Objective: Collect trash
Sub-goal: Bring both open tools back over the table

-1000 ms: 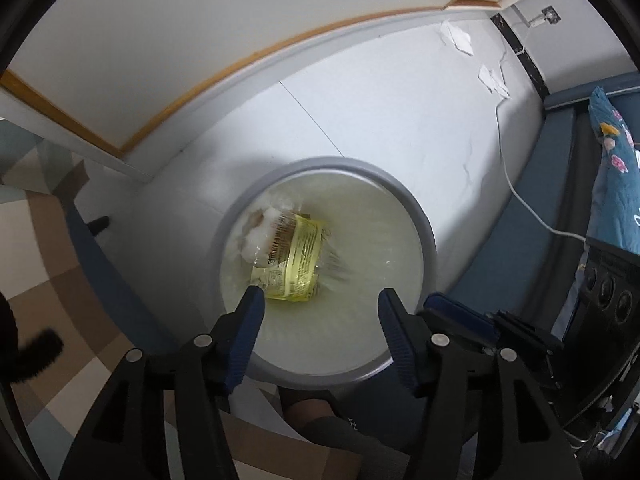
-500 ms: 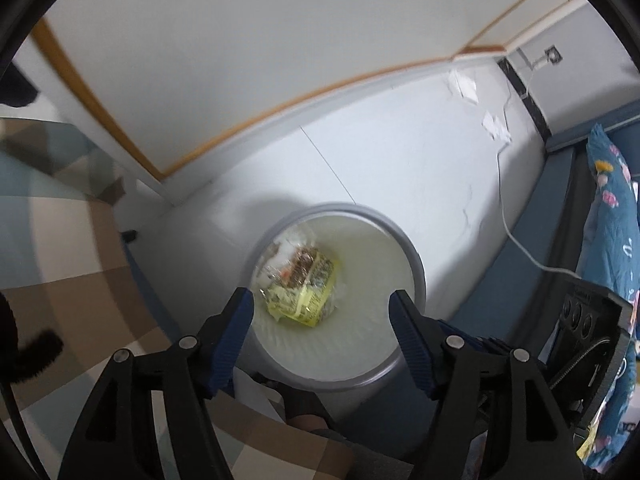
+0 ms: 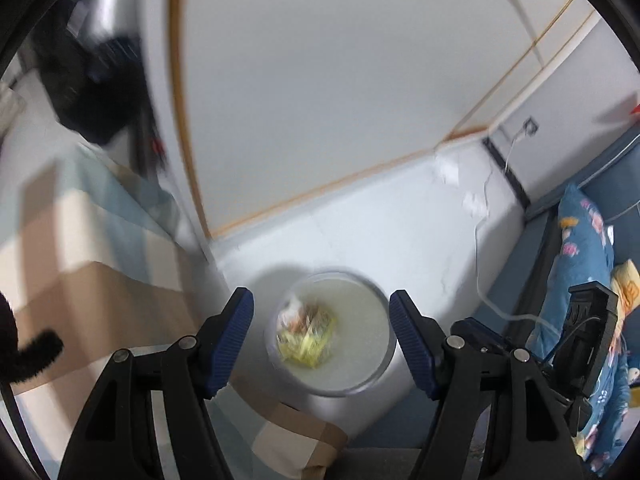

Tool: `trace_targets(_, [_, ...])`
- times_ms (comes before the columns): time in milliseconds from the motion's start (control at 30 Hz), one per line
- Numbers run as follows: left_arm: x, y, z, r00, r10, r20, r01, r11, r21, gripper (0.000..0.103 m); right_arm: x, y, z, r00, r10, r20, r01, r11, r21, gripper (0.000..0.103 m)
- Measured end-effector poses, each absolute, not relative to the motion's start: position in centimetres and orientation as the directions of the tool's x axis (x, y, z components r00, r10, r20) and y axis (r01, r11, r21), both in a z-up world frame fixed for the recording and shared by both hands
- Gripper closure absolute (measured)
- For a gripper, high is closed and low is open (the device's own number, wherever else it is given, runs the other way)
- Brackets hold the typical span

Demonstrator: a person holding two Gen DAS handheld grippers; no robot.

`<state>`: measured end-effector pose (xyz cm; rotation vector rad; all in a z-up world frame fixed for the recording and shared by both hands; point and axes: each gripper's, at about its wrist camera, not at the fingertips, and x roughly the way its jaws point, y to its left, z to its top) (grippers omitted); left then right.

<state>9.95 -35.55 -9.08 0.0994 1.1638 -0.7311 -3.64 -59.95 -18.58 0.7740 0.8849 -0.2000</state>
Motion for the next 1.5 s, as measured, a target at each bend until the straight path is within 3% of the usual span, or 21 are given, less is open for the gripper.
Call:
trace_targets(400, [8.9, -26.5, -0.5, 0.443, -0.527, -0.726, 0.504, 0.815, -0.284, 0.035, -4.9, -56.1, -5.3, 0.781, 0.015, -0.624, 0.327, 0.842, 0.429, 0.036])
trace_targets(533, [8.3, -23.4, 1.6, 0.512, -0.536, -0.671, 0.488, 0.825, -0.286, 0.022, -5.0, -53.4, -1.4, 0.823, 0.021, -0.568, 0.262, 0.872, 0.413, 0.032])
trace_targets(733, [7.9, -18.8, 4.5, 0.612, -0.502, -0.611, 0.442, 0.858, -0.263, 0.022, -4.6, -48.4, 2.5, 0.858, 0.071, -0.509, 0.165, 0.900, 0.403, 0.025])
trace_targets(833, [7.6, -16.4, 5.5, 0.653, -0.486, -0.581, 0.410, 0.872, -0.269, 0.015, -4.3, -45.7, 3.5, 0.867, 0.100, -0.489, 0.122, 0.907, 0.402, 0.019])
trace_targets(967, [6.8, -13.5, 6.2, 0.700, -0.446, -0.558, 0.365, 0.895, -0.258, 0.014, -3.8, -42.6, 4.4, 0.873, 0.142, -0.466, 0.070, 0.910, 0.409, 0.016])
trace_targets(1500, [7.8, -1.1, 4.1, 0.802, -0.266, -0.535, 0.140, 0.954, -0.265, 0.012, 1.1, -29.3, 3.0, 0.808, 0.285, -0.515, -0.113, 0.934, 0.340, 0.014])
